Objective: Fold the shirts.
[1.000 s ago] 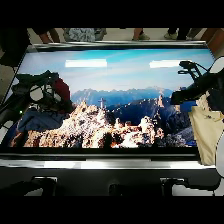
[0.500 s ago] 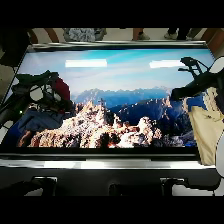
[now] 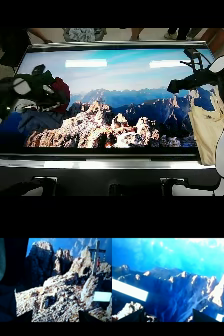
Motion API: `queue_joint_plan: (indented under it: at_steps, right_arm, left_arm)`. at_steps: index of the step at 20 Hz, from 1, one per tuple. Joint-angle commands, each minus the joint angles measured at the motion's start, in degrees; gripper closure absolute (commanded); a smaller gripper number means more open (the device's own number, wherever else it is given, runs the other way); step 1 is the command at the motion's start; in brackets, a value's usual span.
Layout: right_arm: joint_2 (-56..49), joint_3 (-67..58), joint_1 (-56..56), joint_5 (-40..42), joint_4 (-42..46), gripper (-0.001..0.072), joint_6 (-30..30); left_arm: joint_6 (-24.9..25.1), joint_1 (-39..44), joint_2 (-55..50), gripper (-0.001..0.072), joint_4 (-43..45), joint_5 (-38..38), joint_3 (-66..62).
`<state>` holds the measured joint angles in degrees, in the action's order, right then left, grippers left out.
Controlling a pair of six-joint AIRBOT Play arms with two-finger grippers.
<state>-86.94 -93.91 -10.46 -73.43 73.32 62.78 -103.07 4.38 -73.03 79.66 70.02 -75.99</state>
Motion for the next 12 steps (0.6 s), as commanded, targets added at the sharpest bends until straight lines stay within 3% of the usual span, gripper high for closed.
queue_joint_plan:
  at_steps: [1, 6, 12]
  right_arm:
    - [0.0, 0.0, 0.0, -3.3, -1.3, -0.0001, -1.1]
    - [-0.1, 0.0, 0.0, -7.5, -1.3, 0.0004, -1.1]
    - [-0.1, 0.0, 0.0, -9.8, -1.8, 0.0006, -1.1]
  left_arm:
    - [0.6, -11.0, 2.3, -0.0013, -5.7, 5.2, 0.3]
    - [0.0, -25.0, 4.1, -0.0013, -5.8, 6.0, 8.6]
    - [0.0, -28.2, 2.6, -0.0013, -7.3, -4.0, 19.3]
